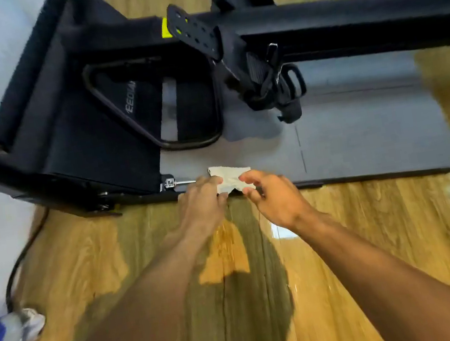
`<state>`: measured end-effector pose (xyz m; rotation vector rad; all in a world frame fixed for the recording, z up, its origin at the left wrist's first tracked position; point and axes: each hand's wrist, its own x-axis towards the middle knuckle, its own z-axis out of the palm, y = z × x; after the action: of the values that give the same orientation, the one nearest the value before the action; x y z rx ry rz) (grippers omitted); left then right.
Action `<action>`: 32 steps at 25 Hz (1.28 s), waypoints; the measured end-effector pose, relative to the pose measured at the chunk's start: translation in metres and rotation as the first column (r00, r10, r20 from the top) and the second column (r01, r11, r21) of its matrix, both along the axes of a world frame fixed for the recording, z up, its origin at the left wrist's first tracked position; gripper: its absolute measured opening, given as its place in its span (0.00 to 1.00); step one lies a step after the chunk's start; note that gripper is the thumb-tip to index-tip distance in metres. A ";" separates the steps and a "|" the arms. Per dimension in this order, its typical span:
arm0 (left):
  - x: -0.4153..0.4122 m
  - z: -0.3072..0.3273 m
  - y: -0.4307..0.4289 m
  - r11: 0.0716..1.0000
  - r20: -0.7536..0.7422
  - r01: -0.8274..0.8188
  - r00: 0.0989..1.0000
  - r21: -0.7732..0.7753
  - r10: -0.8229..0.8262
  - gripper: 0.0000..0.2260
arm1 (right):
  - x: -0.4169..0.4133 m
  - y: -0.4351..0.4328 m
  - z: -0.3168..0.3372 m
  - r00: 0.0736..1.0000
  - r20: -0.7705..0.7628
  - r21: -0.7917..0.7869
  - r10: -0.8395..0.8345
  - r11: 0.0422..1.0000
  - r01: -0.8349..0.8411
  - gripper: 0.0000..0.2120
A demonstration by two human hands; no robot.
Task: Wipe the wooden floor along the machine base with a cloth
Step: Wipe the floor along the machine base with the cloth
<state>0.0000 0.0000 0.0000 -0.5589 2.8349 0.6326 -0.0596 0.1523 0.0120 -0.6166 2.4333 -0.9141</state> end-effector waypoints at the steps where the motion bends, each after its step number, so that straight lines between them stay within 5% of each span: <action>1: -0.008 -0.025 0.000 1.000 0.026 0.021 0.999 -0.021 -0.021 0.16 | -0.003 -0.008 -0.029 1.000 -0.014 0.037 0.012 0.999 -0.012 0.14; 8: -0.057 -0.160 -0.007 0.973 -0.031 0.063 0.997 -0.223 -0.072 0.17 | -0.047 -0.038 -0.178 0.953 -0.280 0.248 0.113 0.968 -0.042 0.28; 14: -0.056 -0.174 -0.009 0.962 -0.075 0.074 0.992 -0.263 -0.097 0.13 | -0.046 -0.051 -0.208 0.794 -0.572 0.366 0.203 0.930 0.025 0.20; 19: 0.019 -0.172 -0.027 0.952 -0.228 0.100 0.959 -0.291 -0.170 0.09 | 0.010 -0.058 -0.202 0.737 -0.661 0.217 0.145 0.976 0.003 0.14; 26: 0.171 -0.201 -0.128 0.972 -0.086 -0.126 0.990 -0.196 0.111 0.13 | 0.129 -0.165 -0.226 0.754 -0.445 0.223 0.483 0.876 -0.429 0.18; 32: 0.257 -0.204 -0.215 0.889 0.259 -0.426 0.851 -0.171 0.457 0.28 | 0.172 -0.209 -0.256 0.722 -0.366 0.262 0.587 0.810 -0.526 0.18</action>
<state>0.2565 -0.2154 -0.2043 -1.2402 2.4759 0.4173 0.1128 -0.0566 -0.2443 -1.5379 2.3940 -0.3665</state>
